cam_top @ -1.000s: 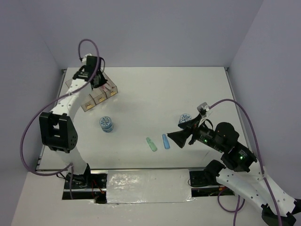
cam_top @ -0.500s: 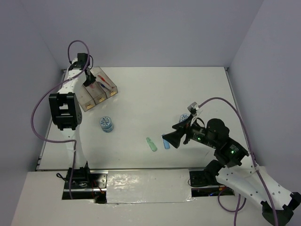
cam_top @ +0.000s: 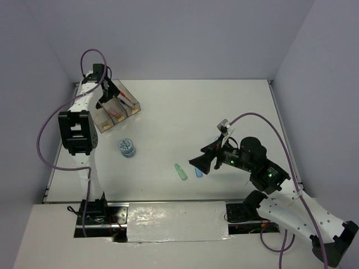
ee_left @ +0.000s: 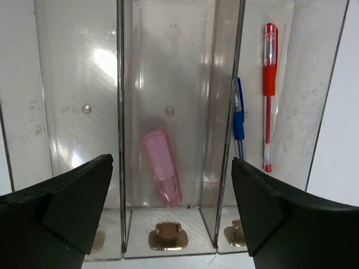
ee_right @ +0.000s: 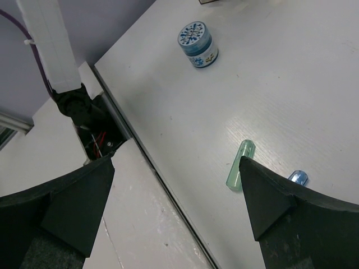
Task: Sort the stationery into containers
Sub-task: Place the pen in the storage box, then pick up the pen from the center of the board.
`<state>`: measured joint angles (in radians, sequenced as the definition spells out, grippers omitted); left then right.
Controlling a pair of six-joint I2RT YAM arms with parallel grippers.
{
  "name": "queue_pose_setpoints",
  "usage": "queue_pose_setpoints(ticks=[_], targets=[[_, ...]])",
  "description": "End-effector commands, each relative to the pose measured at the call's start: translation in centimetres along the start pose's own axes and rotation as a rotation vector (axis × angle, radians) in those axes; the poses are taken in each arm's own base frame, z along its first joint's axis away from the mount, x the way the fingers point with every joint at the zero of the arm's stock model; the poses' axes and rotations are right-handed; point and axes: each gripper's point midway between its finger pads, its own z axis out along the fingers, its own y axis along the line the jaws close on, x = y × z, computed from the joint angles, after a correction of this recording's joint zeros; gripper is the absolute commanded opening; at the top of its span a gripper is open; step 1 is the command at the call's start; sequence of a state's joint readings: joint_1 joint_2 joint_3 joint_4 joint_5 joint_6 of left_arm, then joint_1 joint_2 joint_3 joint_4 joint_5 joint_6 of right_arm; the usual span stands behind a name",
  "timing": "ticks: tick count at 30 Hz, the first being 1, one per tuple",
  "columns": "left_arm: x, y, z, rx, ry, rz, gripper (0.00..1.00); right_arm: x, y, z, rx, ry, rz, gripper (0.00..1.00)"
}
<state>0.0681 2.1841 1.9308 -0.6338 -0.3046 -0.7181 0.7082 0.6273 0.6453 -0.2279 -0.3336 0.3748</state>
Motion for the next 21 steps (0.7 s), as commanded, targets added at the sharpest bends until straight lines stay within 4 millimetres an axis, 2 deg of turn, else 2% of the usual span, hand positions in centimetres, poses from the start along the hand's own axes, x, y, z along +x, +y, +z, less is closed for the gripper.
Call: queue_pose_setpoints(ticks=[1, 2, 3, 4, 5, 6, 7, 8, 9, 10, 11, 12, 13, 14, 15, 17, 20, 21], targets=[[-1.7, -1.1, -4.8, 0.034, -0.034, -0.033, 0.99, -2.1, 1.1, -0.6, -0.03, -0.066, -0.036, 1.0], [-1.7, -1.2, -7.2, 0.053, -0.052, -0.039, 0.99, -2.3, 0.9, -0.7, -0.012, -0.074, -0.039, 1.0], [-0.3, -2.7, -9.1, 0.089, -0.055, -0.009, 0.99, -2.7, 1.0, -1.0, -0.007, -0.088, -0.05, 1.0], [0.5, -3.3, -10.7, 0.099, -0.074, 0.001, 0.99, -3.1, 0.8, -1.3, 0.013, -0.099, -0.051, 1.0], [1.7, -2.8, -13.3, 0.11, -0.095, 0.002, 0.99, -3.1, -0.4, -1.6, 0.085, -0.104, -0.038, 1.0], [4.6, -4.4, -15.4, 0.151, -0.094, 0.049, 0.99, -4.1, -0.4, -2.5, 0.117, -0.139, -0.035, 1.0], [4.7, -4.4, -18.9, 0.188, -0.152, 0.001, 0.99, -3.8, -1.3, -3.1, 0.179, -0.128, -0.019, 1.0], [10.3, -4.4, -19.3, 0.185, -0.096, 0.054, 0.99, -5.4, -2.3, -4.4, 0.271, -0.197, 0.005, 1.0], [12.3, -4.4, -20.4, 0.21, -0.093, 0.05, 0.99, -5.8, -3.3, -5.3, 0.342, -0.221, 0.025, 1.0], [13.7, -4.5, -22.5, 0.252, -0.096, -0.027, 0.99, -5.3, -4.4, -6.2, 0.418, -0.206, 0.046, 1.0], [16.7, -3.0, -21.9, 0.207, -0.08, -0.015, 0.99, -6.3, -4.7, -7.3, 0.469, -0.245, 0.07, 1.0], [20.3, -3.6, -23.7, 0.251, -0.058, 0.036, 0.99, -6.8, -5.8, -8.5, 0.554, -0.28, 0.08, 1.0], [22.1, -2.9, -24.0, 0.236, -0.068, -0.001, 0.99, -6.8, -6.2, -9.4, 0.602, -0.275, 0.094, 1.0], [25.2, -3.2, -25.6, 0.266, -0.046, 0.048, 0.99, -6.7, -6.7, -9.9, 0.638, -0.271, 0.093, 1.0], [26.7, -2.5, -25.9, 0.243, -0.037, 0.079, 0.99, -6.7, -7.1, -10.3, 0.671, -0.267, 0.095, 1.0], [29.6, -2.6, -26.4, 0.23, -0.01, 0.093, 0.99, -6.1, -7.5, -10.7, 0.702, -0.232, 0.094, 1.0], [35.3, -2.7, -28.0, 0.228, 0.038, 0.204, 0.99, -4.8, -7.9, -10.3, 0.711, -0.182, 0.097, 1.0], [36.4, -2.9, -28.0, 0.224, 0.05, 0.219, 0.99, -4.6, -7.9, -10.3, 0.708, -0.177, 0.099, 1.0]])
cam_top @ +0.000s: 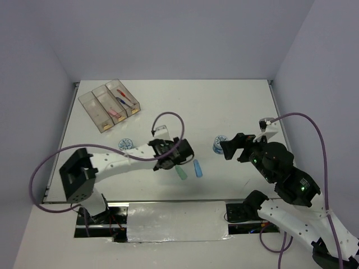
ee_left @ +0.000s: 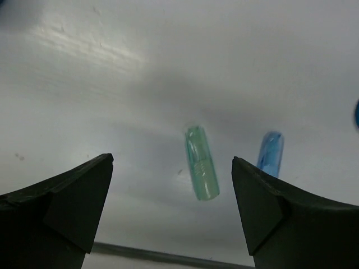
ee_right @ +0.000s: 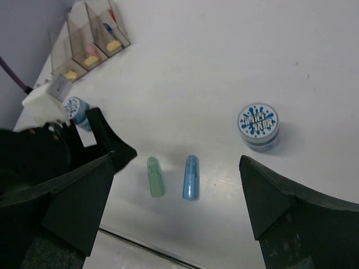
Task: Sort the stationery into containers
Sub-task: Pick up the pen from the center of the board.
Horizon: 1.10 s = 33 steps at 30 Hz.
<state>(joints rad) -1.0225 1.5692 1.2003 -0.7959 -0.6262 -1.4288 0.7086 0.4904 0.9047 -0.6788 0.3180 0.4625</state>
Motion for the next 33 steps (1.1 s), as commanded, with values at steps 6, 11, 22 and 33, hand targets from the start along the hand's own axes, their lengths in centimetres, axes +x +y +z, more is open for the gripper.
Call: queue_pose_setpoints(ticks=[6, 11, 22, 33], targets=[[6.3, -2.2, 2.3, -0.071, 0.065, 0.045, 0.97, 2.0, -1.2, -0.4, 0.027, 0.046, -0.003, 1.0], [7.7, -2.9, 4.0, -0.084, 0.095, 0.067, 0.96, 1.6, -1.6, -1.3, 0.021, 0.021, -0.007, 1.0], [10.4, -1.7, 5.8, -0.118, 0.208, 0.088, 0.45, 1.6, -1.4, -1.5, -0.001, 0.006, -0.016, 1.0], [-0.5, 0.1, 6.2, 0.066, 0.097, -0.045, 0.0, 2.1, 0.8, -0.8, -0.123, 0.019, -0.036, 1.0]])
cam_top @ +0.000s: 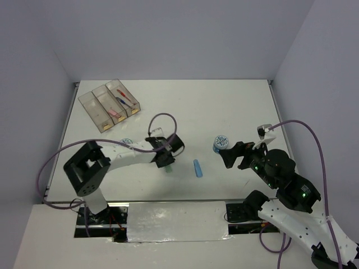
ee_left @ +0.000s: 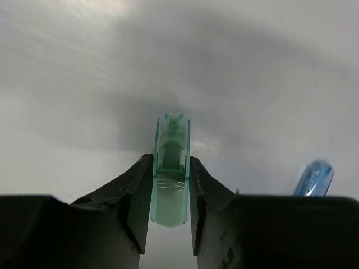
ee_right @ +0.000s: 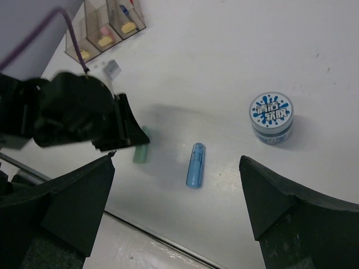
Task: Sort the stationery into containers
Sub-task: Pick up the pen from the center of the board, then place the pen in the storage box.
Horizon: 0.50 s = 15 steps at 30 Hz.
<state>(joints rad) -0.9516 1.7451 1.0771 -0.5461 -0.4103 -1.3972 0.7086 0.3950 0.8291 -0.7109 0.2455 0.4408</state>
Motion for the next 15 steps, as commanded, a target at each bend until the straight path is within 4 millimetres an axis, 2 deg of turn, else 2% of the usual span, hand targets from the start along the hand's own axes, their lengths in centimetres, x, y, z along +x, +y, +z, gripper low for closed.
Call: queue_pose_setpoints(ticks=[1, 2, 3, 4, 5, 6, 7, 8, 10, 11, 12, 13, 14, 15], targets=[[-8.6, -0.1, -2.6, 0.129, -0.145, 0.018, 0.0, -0.6, 1.4, 0.4, -0.072, -0.028, -0.013, 1.0], [-13.2, 0.8, -3.8, 0.145, -0.217, -0.062, 0.0, -0.5, 1.4, 0.6, -0.074, -0.024, -0.016, 1.0], [-15.6, 1.5, -4.4, 0.142, -0.258, -0.087, 0.0, -0.4, 1.6, 0.7, -0.08, -0.019, -0.018, 1.0], [-18.6, 1.5, -5.9, 0.16, -0.324, -0.056, 0.0, -0.5, 1.8, 0.9, -0.087, -0.024, -0.019, 1.0], [-22.4, 3.7, -6.2, 0.096, -0.402, -0.104, 0.0, -0.3, 1.9, 1.2, -0.091, -0.014, -0.026, 1.0], [-24.5, 4.6, -6.6, 0.066, -0.441, -0.106, 0.0, -0.2, 2.1, 1.4, -0.101, -0.011, -0.029, 1.0], [-27.2, 4.5, -7.0, 0.054, -0.49, -0.074, 0.0, -0.3, 2.7, 1.6, -0.134, -0.014, -0.042, 1.0], [-29.7, 6.0, -6.8, 0.017, -0.523, -0.097, 0.0, 0.2, 2.9, 2.0, -0.145, 0.002, -0.05, 1.0], [-33.4, 6.2, -5.8, -0.005, -0.566, -0.087, 0.0, 0.6, 3.5, 2.9, -0.173, 0.015, -0.061, 1.0], [-35.5, 8.4, -5.1, -0.052, -0.572, -0.131, 0.0, 0.8, 3.6, 3.1, -0.178, 0.021, -0.063, 1.0], [-38.1, 9.7, -3.9, -0.068, -0.572, -0.165, 0.0, 1.0, 3.8, 3.6, -0.182, 0.036, -0.068, 1.0], [-38.6, 9.0, -3.5, -0.056, -0.566, -0.161, 0.0, 1.2, 3.9, 3.7, -0.187, 0.042, -0.07, 1.0], [-40.5, 10.8, -3.0, -0.074, -0.572, -0.197, 0.0, 1.4, 4.0, 4.0, -0.193, 0.052, -0.08, 1.0], [-42.4, 10.7, -2.4, -0.069, -0.58, -0.2, 0.0, 1.6, 4.1, 4.2, -0.2, 0.054, -0.085, 1.0]])
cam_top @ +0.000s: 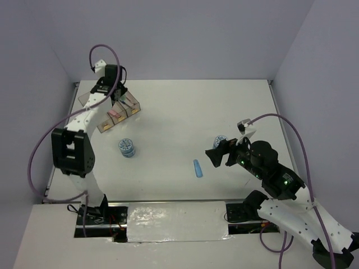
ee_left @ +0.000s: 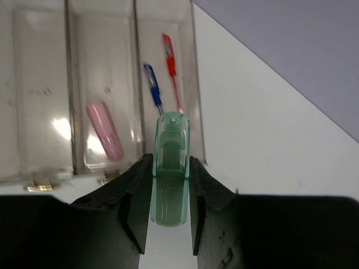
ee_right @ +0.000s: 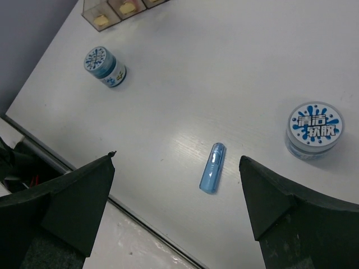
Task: Sort the stationery into containers
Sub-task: Place the pen in the storage box.
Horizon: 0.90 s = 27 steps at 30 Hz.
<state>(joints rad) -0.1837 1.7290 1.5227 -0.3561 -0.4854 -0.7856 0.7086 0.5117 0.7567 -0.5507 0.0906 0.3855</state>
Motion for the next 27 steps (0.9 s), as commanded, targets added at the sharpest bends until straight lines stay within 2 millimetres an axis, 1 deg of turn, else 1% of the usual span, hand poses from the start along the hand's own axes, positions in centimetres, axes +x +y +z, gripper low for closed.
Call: queue_pose_setpoints(ticks=[1, 2, 3, 4, 5, 6, 8, 9, 12, 13, 14, 15, 16, 17, 19, 20, 23, 24, 25, 26, 27], targets=[[-2.6, 2.1, 4.7, -0.061, 0.001, 0.058, 0.0, -0.5, 1.3, 1.2, -0.07, -0.019, -0.041, 1.0], [-3.6, 2.7, 5.6, -0.076, -0.012, 0.063, 0.0, -0.2, 1.2, 1.4, -0.068, -0.012, -0.042, 1.0], [-4.2, 2.5, 6.8, -0.077, -0.018, 0.058, 0.0, -0.1, 1.2, 1.6, -0.071, -0.009, -0.044, 1.0], [-4.5, 3.2, 7.4, -0.096, -0.017, 0.062, 0.0, 0.3, 1.1, 1.9, -0.07, 0.0, -0.051, 1.0], [-4.7, 3.5, 8.0, -0.112, -0.02, 0.077, 0.02, 0.2, 1.1, 2.1, -0.072, -0.004, -0.052, 1.0], [-4.7, 3.6, 8.9, -0.124, -0.019, 0.084, 0.02, 0.3, 1.1, 2.2, -0.072, -0.004, -0.055, 1.0], [-4.6, 4.3, 9.8, -0.146, -0.014, 0.096, 0.04, 0.4, 1.2, 2.5, -0.075, 0.004, -0.056, 1.0], [-4.1, 4.6, 10.5, -0.151, -0.005, 0.099, 0.05, 0.2, 1.3, 2.7, -0.075, 0.004, -0.057, 1.0], [-2.6, 4.9, 11.5, -0.148, 0.028, 0.092, 0.07, 0.0, 1.6, 3.0, -0.084, 0.007, -0.062, 1.0], [-3.1, 6.4, 11.9, -0.181, 0.021, 0.076, 0.08, 0.0, 1.5, 3.0, -0.082, 0.008, -0.063, 1.0], [-2.6, 7.0, 12.1, -0.198, 0.029, 0.067, 0.13, -0.1, 1.5, 3.1, -0.08, 0.007, -0.063, 1.0], [-2.3, 7.2, 12.2, -0.204, 0.032, 0.062, 0.15, 0.0, 1.6, 3.2, -0.08, 0.012, -0.065, 1.0], [-2.3, 7.7, 12.2, -0.218, 0.028, 0.053, 0.18, 0.0, 1.6, 3.3, -0.081, 0.013, -0.065, 1.0], [-1.7, 8.1, 12.3, -0.229, 0.038, 0.039, 0.23, 0.0, 1.6, 3.3, -0.082, 0.015, -0.065, 1.0], [-2.0, 8.4, 12.2, -0.234, 0.029, 0.009, 0.28, 0.0, 1.6, 3.5, -0.081, 0.018, -0.065, 1.0], [-1.9, 8.8, 12.2, -0.247, 0.029, 0.006, 0.32, 0.1, 1.6, 3.5, -0.08, 0.021, -0.064, 1.0], [-2.0, 9.2, 12.1, -0.261, 0.028, 0.001, 0.39, 0.0, 1.7, 3.4, -0.082, 0.02, -0.061, 1.0], [-1.8, 9.5, 12.3, -0.271, 0.037, 0.002, 0.45, -0.1, 1.6, 3.3, -0.08, 0.016, -0.062, 1.0], [-1.7, 9.5, 12.4, -0.268, 0.043, 0.004, 0.55, -0.2, 1.6, 3.2, -0.078, 0.013, -0.06, 1.0], [-1.8, 9.4, 12.5, -0.267, 0.044, 0.002, 0.74, -0.3, 1.6, 3.1, -0.076, 0.014, -0.061, 1.0], [-1.6, 9.5, 12.4, -0.272, 0.051, -0.001, 0.79, -0.4, 1.7, 3.0, -0.078, 0.012, -0.062, 1.0]])
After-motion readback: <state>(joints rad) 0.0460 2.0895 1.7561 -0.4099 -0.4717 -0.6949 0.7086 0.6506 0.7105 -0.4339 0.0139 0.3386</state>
